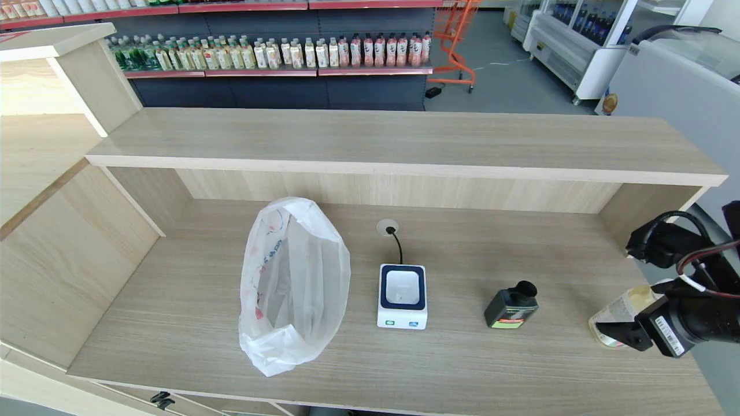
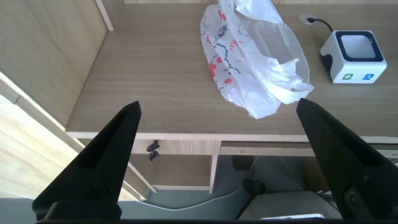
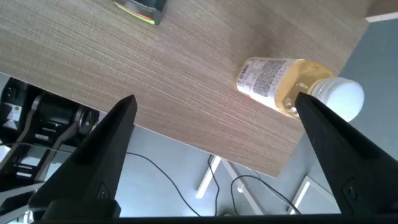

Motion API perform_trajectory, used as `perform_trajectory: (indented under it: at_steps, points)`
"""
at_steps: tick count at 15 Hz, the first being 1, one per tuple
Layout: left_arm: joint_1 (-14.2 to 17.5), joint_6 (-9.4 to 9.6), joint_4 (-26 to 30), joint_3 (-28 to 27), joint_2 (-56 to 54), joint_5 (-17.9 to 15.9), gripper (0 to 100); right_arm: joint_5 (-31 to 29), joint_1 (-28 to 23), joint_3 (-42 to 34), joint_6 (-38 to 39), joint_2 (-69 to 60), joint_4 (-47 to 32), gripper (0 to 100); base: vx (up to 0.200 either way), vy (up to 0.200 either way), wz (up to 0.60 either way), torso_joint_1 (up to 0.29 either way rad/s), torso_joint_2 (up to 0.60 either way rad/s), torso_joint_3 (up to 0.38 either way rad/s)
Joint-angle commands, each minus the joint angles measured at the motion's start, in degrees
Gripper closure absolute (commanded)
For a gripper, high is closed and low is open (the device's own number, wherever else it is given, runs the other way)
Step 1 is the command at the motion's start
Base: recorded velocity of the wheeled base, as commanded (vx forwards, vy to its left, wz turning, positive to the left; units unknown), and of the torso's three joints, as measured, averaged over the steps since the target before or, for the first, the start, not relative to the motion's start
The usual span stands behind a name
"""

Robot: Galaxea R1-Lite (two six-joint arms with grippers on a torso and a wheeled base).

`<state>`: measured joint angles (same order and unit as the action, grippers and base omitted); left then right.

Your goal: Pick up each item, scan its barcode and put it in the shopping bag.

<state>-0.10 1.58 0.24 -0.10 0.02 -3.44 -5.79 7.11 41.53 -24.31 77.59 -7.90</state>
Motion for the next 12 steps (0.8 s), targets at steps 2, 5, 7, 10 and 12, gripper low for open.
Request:
perform_trajectory:
  at_steps: [2,5,7,10,12]
  points:
    - [0.0,0.0,0.0,0.0,0.0,0.0,0,0.0,-0.2,-3.7,0.0,2.4,2.5,0,0.0,0.0,0.0,0.0,0.0,0.0]
    - [0.0,0.0,0.0,0.0,0.0,0.0,0,0.3,-0.3,-5.3,0.0,6.7,9.2,0,0.0,0.0,0.0,0.0,0.0,0.0]
    - [0.0,0.0,0.0,0.0,0.0,0.0,0,2.6,-0.4,-7.3,-0.1,12.1,19.0,0,0.0,0.0,0.0,0.0,0.0,0.0]
    - [0.0,0.0,0.0,0.0,0.0,0.0,0,6.9,-1.1,-8.8,-5.2,20.7,30.5,0,0.0,0.0,0.0,0.0,0.0,0.0]
    - [0.0,0.0,0.0,0.0,0.0,0.0,0,11.4,-1.0,-8.3,-7.3,25.1,34.4,0,0.0,0.0,0.0,0.0,0.0,0.0]
